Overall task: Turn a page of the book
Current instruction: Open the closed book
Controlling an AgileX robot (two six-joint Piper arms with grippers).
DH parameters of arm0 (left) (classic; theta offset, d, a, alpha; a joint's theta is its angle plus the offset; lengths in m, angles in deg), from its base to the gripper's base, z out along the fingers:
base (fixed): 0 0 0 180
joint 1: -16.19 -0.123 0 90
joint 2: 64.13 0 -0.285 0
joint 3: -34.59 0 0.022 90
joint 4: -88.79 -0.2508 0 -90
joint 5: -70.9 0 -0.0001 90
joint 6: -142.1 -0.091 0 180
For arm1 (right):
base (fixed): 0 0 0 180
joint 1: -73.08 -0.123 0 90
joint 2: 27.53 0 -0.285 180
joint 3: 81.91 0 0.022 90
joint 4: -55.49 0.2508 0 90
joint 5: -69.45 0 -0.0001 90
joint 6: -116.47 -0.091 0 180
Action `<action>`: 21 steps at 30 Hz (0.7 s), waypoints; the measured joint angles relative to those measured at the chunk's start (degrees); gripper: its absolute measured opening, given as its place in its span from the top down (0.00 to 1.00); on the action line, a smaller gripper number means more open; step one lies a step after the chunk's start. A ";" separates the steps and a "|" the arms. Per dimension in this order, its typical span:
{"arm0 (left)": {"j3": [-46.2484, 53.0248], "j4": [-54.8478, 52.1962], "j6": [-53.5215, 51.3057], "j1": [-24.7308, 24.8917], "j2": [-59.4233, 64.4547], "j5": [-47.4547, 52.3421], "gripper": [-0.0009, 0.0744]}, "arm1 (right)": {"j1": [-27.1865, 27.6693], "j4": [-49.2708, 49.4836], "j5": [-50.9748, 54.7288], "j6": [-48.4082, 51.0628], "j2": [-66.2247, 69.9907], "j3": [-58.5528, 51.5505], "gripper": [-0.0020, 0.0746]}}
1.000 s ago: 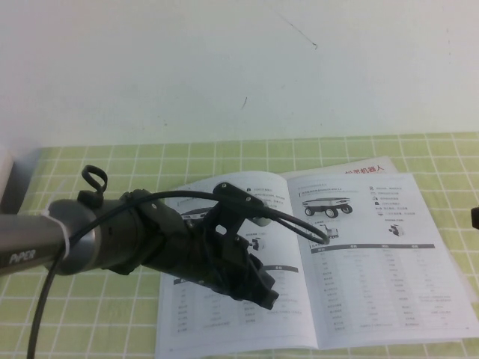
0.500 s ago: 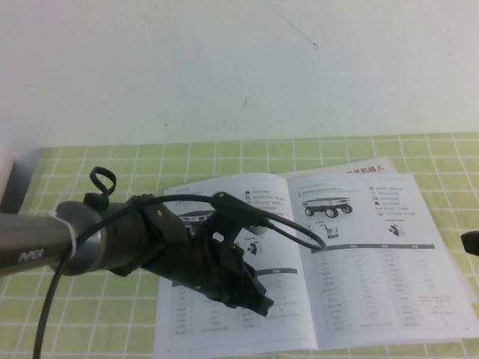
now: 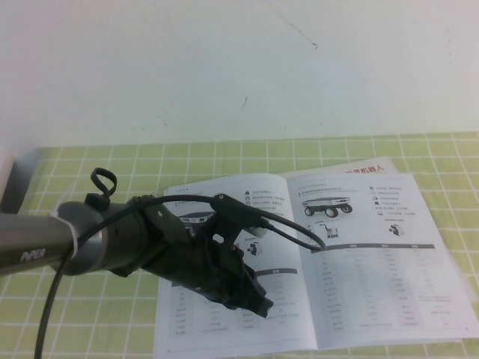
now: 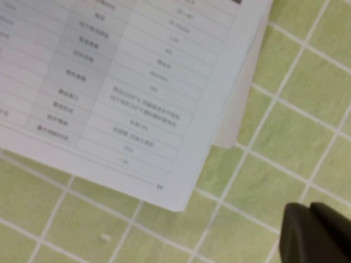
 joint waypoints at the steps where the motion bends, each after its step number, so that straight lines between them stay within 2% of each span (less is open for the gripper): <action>1: -0.04 0.00 0.00 0.00 0.00 0.00 0.99 | -0.25 0.19 -0.82 -0.82 0.90 0.00 0.97; 7: -0.04 0.00 0.00 0.00 0.00 0.09 0.99 | -0.37 6.18 -3.30 -5.15 6.88 0.04 0.95; 10: -0.04 0.00 0.00 0.00 0.00 0.12 0.99 | 0.16 9.55 -3.43 -5.94 10.72 0.04 0.81; 14: -0.04 0.00 2.84 0.00 0.00 -0.75 0.99 | 0.39 11.77 -3.92 -6.10 13.16 0.04 0.55; 16: -0.04 -0.39 4.62 0.00 0.00 -1.84 0.99 | 0.39 12.16 -4.23 -6.10 13.30 0.04 0.47; 21: -0.04 -1.06 6.59 0.00 0.38 -3.32 0.99 | 0.39 13.06 -5.26 -6.10 13.30 0.88 0.41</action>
